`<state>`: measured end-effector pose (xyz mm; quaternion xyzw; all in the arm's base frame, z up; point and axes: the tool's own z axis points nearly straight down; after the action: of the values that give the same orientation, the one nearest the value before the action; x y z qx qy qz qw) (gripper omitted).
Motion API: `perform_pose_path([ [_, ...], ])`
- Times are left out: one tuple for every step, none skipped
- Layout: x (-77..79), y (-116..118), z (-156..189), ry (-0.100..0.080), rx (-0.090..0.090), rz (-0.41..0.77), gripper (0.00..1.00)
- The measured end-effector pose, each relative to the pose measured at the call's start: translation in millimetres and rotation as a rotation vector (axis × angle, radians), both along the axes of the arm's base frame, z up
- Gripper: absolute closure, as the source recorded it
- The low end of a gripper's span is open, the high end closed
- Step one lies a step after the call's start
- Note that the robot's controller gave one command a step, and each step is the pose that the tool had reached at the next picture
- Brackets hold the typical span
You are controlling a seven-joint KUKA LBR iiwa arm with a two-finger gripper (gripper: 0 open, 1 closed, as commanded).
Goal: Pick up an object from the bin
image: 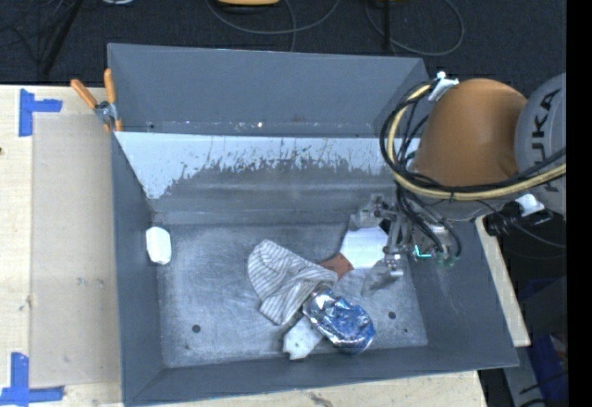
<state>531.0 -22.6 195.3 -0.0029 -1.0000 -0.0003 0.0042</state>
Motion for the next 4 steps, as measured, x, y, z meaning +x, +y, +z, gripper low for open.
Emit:
perform_pose_path([
  [1.7,0.2,3.6,-0.008,0.000,0.002,1.00],
  [1.7,0.3,3.6,-0.008,0.000,0.002,1.00],
  [2.2,0.5,2.3,-0.009,0.000,0.003,1.00],
  [-26.1,-39.3,-98.8,-0.002,-0.001,-0.111,0.00],
])
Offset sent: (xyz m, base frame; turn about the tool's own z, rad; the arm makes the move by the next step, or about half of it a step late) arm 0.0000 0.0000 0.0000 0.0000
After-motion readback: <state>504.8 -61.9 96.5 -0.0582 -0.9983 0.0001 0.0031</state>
